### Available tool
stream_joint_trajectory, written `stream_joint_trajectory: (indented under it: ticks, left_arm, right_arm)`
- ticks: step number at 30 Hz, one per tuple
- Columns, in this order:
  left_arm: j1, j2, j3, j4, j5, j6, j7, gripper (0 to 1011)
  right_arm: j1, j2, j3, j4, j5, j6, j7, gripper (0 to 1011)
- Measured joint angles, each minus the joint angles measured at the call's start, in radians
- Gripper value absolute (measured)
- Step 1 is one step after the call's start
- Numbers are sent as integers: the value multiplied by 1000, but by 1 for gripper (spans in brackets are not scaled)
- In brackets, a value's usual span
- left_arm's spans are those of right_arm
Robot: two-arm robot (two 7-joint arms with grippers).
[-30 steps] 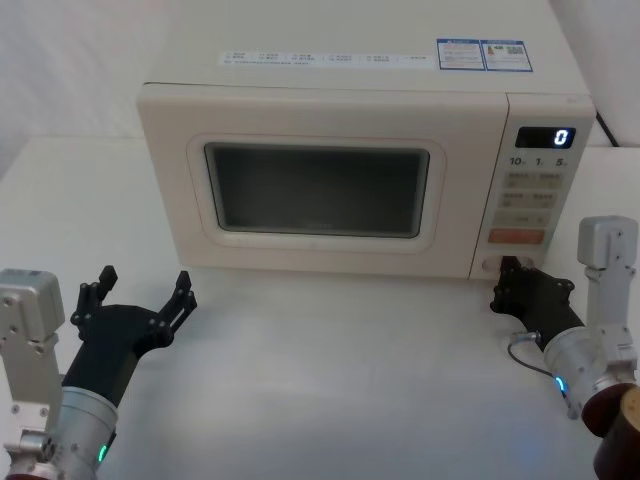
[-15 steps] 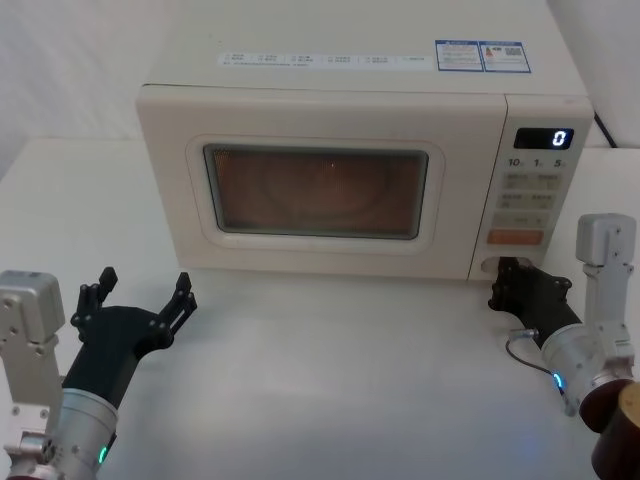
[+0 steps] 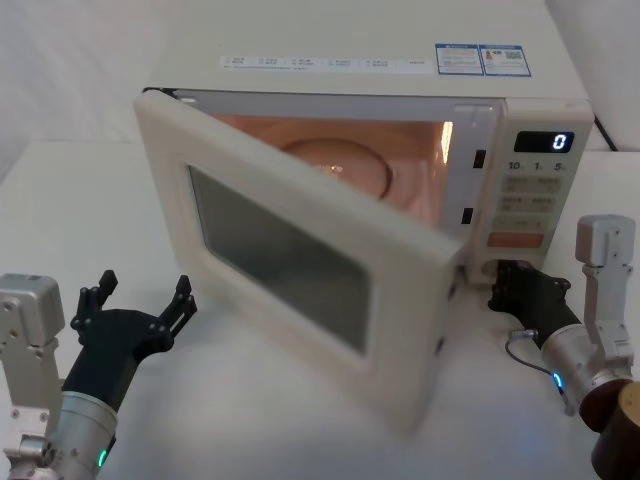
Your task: Press the button to open the microwave door with one hand; close the microwave door with the other hand.
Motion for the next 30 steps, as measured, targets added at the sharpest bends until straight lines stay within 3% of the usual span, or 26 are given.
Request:
stream_joint_trajectory:
  ticks: [14, 21, 30]
  left_arm:
    - [0, 0, 0, 0, 0, 0, 0, 1001]
    - [0, 0, 0, 0, 0, 0, 0, 1001]
    - [0, 0, 0, 0, 0, 0, 0, 1001]
  right_arm:
    - [-60, 35, 1, -83, 19, -7, 37, 0]
    - [-127, 86, 0, -170, 54, -23, 89, 0]
    - [-175, 153, -26, -225, 58, -66, 139, 0]
